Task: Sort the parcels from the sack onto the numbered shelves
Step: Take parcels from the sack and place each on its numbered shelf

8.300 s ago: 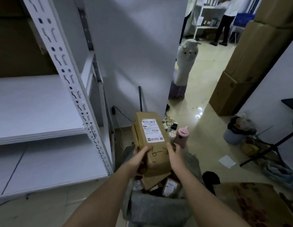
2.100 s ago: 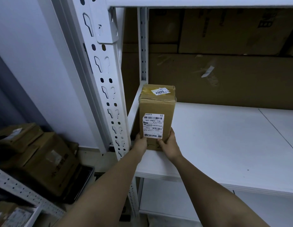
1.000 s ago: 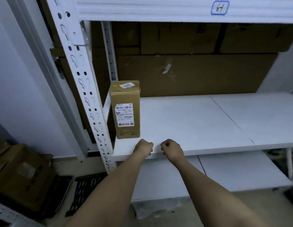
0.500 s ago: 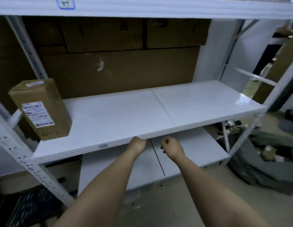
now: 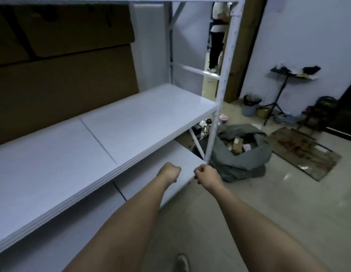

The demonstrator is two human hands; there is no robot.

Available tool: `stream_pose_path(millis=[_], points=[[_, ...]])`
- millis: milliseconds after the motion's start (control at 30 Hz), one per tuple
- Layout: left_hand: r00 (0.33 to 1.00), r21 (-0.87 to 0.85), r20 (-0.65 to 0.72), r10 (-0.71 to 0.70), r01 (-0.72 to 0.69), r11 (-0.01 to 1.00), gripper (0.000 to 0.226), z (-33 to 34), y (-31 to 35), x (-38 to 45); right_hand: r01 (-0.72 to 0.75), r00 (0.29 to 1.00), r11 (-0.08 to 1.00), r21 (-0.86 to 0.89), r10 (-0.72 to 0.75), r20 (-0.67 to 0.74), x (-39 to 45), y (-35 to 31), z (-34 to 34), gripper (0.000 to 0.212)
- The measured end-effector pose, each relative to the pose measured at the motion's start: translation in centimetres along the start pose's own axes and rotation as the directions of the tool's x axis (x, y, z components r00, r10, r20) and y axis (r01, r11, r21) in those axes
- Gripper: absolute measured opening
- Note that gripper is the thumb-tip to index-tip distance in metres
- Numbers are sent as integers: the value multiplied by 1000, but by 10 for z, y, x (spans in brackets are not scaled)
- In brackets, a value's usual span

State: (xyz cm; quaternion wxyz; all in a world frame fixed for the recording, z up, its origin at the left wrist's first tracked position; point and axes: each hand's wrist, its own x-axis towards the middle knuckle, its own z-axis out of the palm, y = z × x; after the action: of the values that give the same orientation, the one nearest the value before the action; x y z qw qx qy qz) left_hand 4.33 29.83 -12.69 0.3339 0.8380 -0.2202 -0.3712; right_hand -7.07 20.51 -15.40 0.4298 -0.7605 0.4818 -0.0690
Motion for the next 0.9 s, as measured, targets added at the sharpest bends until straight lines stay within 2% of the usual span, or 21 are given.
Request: stream_pose_path(millis=[100,200,333,467,600,767,900], points=[[996,27,75,38,-40,999,17,34,45,42,-66,995,998,-2,66,-73,44,24,-35,22],[985,19,157,67,-71,997,17,63,88,84,-131,987,991,3,131,-92,85,39,-67,16],[968,47,243,71,-85,995,38,97,141,135,-214,973,976,43,217,-78,132,58,-102,18],[949,99,300,96,-131,986,23,137,188,175,-278,955,959,49,282,-92,173,84,-138,21],[931,108,352,94,-140,984,36,181,224,203,-304,945,951,63,309,-106,218,117,-174,25],[922,144,379,85,-150,978,28,238,272,247,-321,943,946,42,323,-83,282,163,-230,23],[952,165,303,26,-79,983,38,288,314,285,-298,953,954,-21,297,-55,336,196,-284,21]])
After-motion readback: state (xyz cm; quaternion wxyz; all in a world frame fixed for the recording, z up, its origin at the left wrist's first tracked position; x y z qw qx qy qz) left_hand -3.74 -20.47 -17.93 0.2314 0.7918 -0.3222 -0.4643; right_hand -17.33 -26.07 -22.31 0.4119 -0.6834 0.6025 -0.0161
